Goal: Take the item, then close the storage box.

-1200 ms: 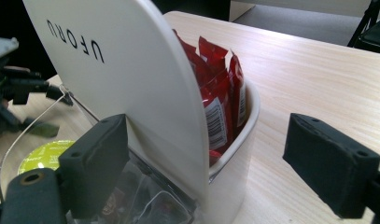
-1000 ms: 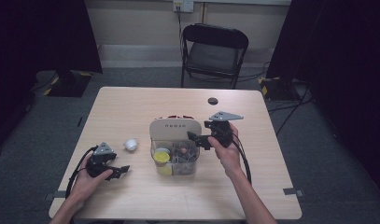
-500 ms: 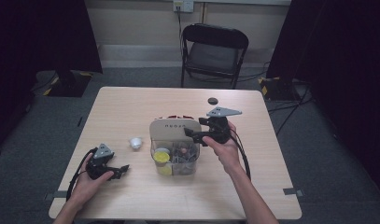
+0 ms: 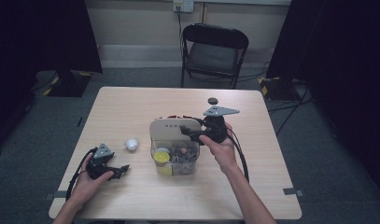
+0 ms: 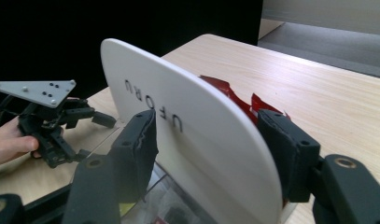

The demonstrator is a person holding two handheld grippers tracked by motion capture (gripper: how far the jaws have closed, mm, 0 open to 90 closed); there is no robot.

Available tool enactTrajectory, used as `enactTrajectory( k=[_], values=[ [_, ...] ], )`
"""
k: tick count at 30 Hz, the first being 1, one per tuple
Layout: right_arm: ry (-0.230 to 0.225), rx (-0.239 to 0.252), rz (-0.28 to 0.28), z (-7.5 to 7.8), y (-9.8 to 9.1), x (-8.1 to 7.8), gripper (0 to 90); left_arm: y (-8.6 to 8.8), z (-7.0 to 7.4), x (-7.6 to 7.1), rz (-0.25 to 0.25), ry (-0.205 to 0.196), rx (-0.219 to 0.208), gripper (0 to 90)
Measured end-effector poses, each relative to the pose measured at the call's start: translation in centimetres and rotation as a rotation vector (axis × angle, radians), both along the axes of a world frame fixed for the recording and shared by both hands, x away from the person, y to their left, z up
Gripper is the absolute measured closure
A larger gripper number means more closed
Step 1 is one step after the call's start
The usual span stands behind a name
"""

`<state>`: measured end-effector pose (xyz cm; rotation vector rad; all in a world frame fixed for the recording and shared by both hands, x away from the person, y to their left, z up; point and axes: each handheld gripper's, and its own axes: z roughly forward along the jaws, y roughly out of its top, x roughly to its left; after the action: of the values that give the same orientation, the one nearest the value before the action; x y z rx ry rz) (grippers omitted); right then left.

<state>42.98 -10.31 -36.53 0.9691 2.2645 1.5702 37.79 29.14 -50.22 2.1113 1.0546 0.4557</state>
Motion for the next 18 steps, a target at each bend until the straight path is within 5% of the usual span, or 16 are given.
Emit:
enactTrajectory(
  k=[18],
  values=[
    [0.013, 0.031, 0.053, 0.0, 0.1, -1.2, 43.3, 0.0, 0.0, 0.0, 0.000, 0.000, 0.000, 13.0]
  ],
)
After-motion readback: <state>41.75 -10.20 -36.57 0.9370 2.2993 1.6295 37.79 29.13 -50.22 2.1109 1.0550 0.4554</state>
